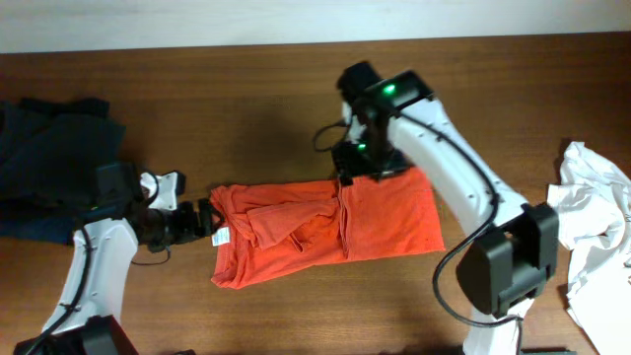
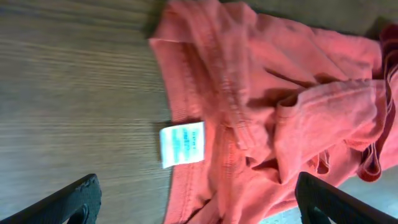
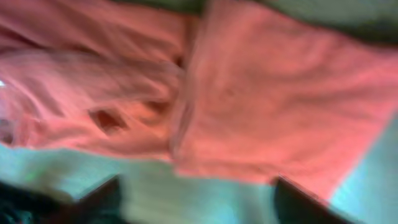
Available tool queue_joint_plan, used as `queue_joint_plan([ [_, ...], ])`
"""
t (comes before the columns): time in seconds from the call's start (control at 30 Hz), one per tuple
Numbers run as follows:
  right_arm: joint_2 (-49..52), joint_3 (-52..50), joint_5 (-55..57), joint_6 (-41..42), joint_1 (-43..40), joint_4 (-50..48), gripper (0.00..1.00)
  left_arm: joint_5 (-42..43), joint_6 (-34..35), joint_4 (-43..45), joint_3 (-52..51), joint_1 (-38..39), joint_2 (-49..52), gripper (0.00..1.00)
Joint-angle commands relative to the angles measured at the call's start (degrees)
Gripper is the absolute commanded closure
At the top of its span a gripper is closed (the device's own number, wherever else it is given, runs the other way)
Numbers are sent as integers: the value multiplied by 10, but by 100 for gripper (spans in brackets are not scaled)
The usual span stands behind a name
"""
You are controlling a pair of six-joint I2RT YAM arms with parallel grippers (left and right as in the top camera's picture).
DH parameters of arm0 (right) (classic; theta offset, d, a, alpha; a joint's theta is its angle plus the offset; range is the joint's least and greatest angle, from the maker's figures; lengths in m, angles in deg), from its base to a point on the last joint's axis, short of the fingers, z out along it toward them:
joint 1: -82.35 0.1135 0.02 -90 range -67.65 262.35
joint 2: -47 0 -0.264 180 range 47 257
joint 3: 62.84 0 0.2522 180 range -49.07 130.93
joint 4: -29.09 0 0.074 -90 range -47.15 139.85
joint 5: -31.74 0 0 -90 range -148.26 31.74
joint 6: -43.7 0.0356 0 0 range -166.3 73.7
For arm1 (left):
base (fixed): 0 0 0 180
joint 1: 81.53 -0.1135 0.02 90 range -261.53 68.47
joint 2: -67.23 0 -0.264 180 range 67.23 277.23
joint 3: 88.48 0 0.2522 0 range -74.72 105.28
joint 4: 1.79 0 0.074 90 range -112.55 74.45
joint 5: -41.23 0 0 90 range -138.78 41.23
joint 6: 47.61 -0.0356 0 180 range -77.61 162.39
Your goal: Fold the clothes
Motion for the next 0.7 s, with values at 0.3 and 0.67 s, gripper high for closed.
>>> queue_joint_plan([
  [0.3,-5,5,2,-44,-106,85,1,-7,-20,64,-3,115,186,1],
  [0.67,-5,5,64,-44,-121,102,1,-73,-12,26,5,146,198,90],
])
